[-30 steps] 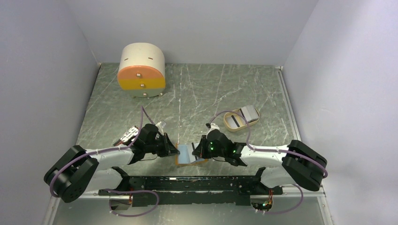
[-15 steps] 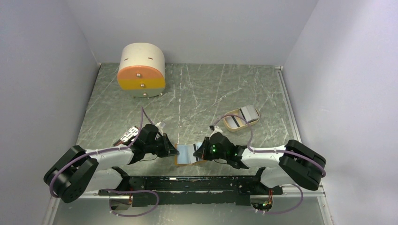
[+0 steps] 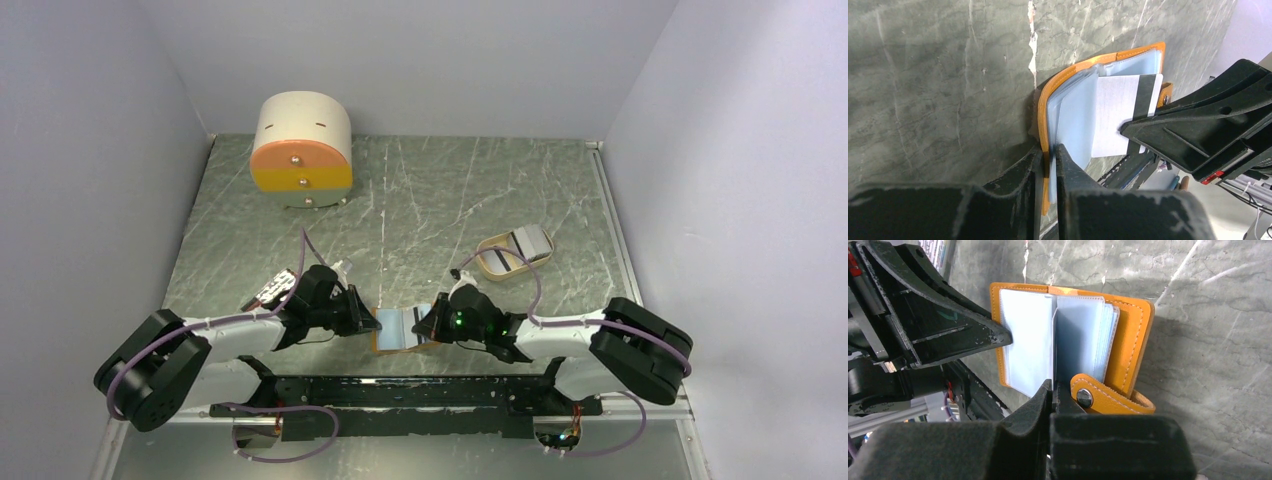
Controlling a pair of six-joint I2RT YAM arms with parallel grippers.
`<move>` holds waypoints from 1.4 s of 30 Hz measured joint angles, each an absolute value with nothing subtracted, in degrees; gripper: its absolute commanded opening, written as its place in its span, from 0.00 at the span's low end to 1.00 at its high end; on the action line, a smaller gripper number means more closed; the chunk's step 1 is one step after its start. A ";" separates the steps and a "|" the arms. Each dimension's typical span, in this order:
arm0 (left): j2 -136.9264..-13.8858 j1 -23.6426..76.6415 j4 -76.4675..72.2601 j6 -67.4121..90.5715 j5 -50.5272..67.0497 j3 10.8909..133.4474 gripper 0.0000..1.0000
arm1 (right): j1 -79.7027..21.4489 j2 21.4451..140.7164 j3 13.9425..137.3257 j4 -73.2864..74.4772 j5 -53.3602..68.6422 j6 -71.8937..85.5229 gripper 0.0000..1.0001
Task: Put the credit cards into the card holder
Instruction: Insert the credit card into the card holder.
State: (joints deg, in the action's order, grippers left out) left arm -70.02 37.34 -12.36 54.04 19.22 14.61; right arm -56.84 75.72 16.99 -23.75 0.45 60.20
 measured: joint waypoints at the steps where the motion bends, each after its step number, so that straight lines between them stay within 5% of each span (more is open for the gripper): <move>1: -70.08 37.34 -12.34 54.04 19.20 14.61 0.17 | -56.80 75.81 16.75 -24.45 0.56 60.27 0.00; 42: -71.83 37.34 -13.74 54.04 19.40 14.61 0.17 | -52.34 90.45 7.88 -58.33 9.78 67.20 0.03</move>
State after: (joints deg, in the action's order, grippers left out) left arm -71.83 37.34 -13.74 54.04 19.40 14.61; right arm -52.34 90.45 7.88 -58.33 9.78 67.20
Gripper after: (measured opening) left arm 0.173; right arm 0.010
